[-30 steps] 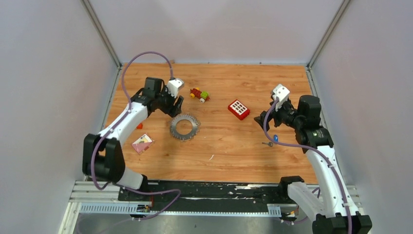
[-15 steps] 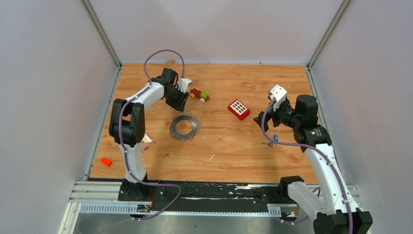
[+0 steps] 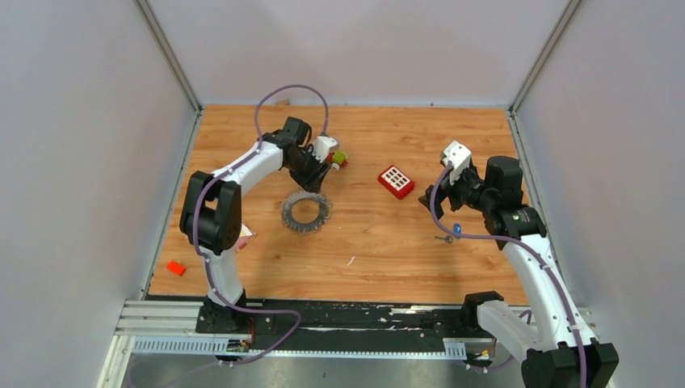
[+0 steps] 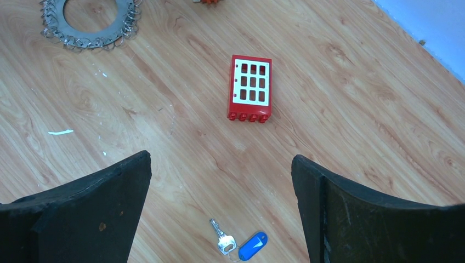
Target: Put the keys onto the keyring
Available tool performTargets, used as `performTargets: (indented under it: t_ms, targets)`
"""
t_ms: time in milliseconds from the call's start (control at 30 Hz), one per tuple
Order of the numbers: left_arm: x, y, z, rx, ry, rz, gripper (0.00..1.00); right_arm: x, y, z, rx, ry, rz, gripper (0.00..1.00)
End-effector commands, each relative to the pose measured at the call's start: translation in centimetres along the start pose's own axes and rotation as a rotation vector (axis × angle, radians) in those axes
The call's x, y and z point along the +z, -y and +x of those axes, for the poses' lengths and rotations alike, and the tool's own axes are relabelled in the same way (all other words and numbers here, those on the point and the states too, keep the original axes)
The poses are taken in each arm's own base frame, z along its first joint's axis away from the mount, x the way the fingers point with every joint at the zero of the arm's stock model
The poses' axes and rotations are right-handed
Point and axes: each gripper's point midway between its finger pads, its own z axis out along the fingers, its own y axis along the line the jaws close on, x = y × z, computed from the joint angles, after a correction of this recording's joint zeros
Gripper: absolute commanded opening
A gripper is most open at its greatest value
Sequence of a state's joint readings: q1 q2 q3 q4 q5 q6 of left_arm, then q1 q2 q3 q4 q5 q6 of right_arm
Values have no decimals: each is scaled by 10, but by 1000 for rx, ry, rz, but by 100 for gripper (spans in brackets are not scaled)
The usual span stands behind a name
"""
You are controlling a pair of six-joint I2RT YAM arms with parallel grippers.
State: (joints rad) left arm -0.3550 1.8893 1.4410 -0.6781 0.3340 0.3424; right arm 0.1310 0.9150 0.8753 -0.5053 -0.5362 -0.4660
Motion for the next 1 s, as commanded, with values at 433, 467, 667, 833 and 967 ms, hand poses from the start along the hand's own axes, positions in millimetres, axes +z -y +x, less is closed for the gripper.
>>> performTargets:
  t_ms: [433, 467, 667, 833, 967]
  targets:
    - [37, 58, -25, 347, -47, 145, 53, 1, -1, -1, -19, 1, -6, 100]
    - [39, 57, -24, 347, -53, 147, 53, 1, -1, -1, -18, 1, -6, 100]
    - [43, 60, -11, 351, -99, 182, 56, 2, 0, 1, -17, -6, -7, 100]
    - [45, 61, 0, 354, -131, 195, 55, 2, -3, 1, -22, -6, -21, 100]
    - [45, 62, 1, 352, -137, 200, 52, 2, -3, 2, -20, -9, -20, 100]
